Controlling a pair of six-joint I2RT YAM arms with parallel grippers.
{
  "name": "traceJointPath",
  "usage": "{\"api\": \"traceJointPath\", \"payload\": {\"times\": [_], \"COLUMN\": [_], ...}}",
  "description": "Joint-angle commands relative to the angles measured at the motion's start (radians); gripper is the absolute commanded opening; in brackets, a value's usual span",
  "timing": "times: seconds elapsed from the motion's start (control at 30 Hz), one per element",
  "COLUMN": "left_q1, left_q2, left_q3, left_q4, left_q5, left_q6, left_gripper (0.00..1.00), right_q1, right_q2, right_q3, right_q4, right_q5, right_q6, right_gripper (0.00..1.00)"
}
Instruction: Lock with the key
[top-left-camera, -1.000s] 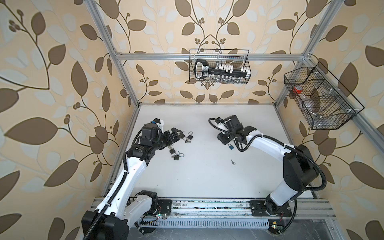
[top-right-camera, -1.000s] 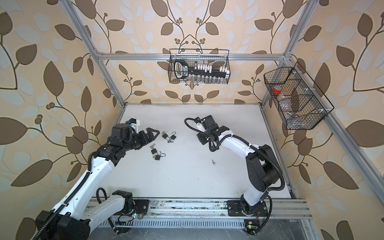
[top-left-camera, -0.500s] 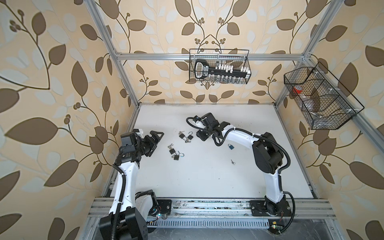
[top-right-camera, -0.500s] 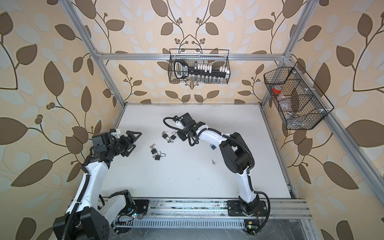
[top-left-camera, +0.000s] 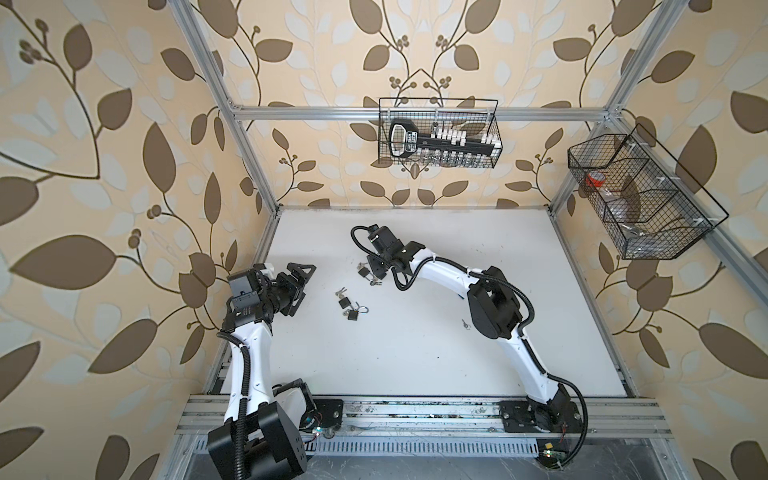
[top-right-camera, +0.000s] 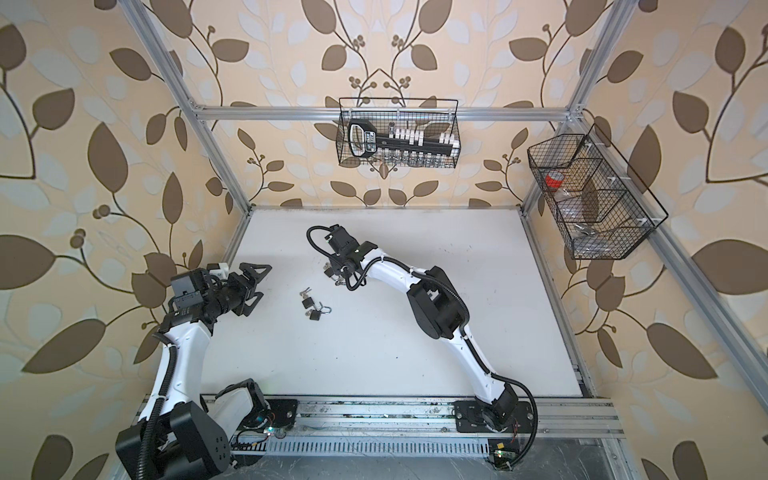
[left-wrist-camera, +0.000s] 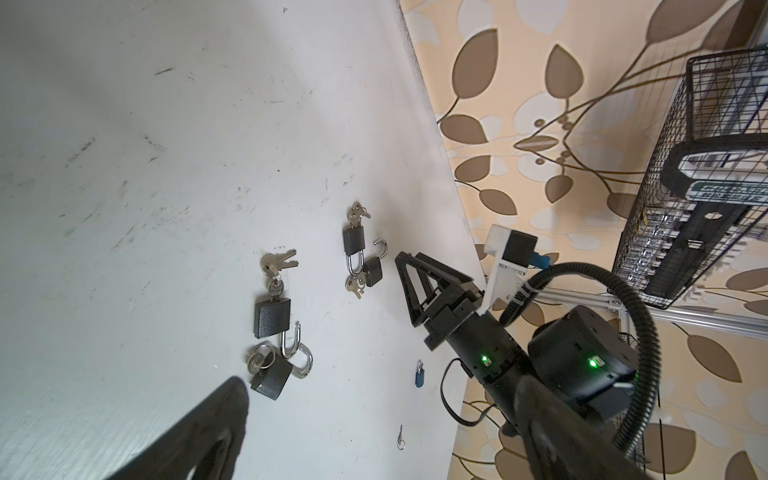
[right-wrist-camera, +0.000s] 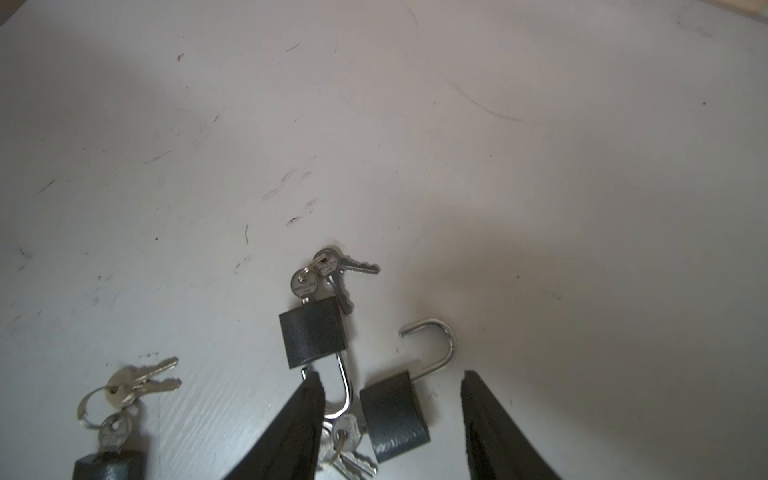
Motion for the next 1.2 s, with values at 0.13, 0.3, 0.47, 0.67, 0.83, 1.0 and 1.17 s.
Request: {"api": "traceJointPath", "payload": {"times": [0.13,0.3,0.47,0.67,0.83,1.0,1.17], "left_q1": [0.005,0.006,0.006,0.005,0.004,0.000,-0.021], "left_q2": [-0.005,0.005,0.005,0.008,0.009,0.002,-0.008], "left_q3": [-0.017,-0.022,-0.027,-0.039,-0.040,-0.043,-0.044], "left_q4": [0.013,0.036,0.043,0.062,0.059,0.055,0.054], "left_q5": [0.072,0.099,0.108,0.132,0.142,0.148,0.145], "left_q6": [-0.001,-0.012,-0.013,-0.019,-0.009,-0.001,0.002], "left_gripper": [0.99,0.99,0.99,0.99,0.99,0.99,0.99], "right_q1": [0.003,0.002,0.006,0.008,0.007,0.008,0.007], "right_q2": [0.088,0.122,0.142,0.154,0.124,0.071,0.013], "right_q3": [0.094,0.125,0.148,0.137,0.076,-0.013,-0.118], "right_q4": [-0.115,-0.137,-0.147,-0.172,-0.172,-0.161,-0.131], "right_q5": [0.089,0.077,0.065,0.069,0.074,0.062,0.040], "right_q6": [0.056,0.046,0.037,0.023,0.023,0.035,0.046], "right_gripper": [0.54,0.55,0.57,0.59,0.59,0.60,0.59]}}
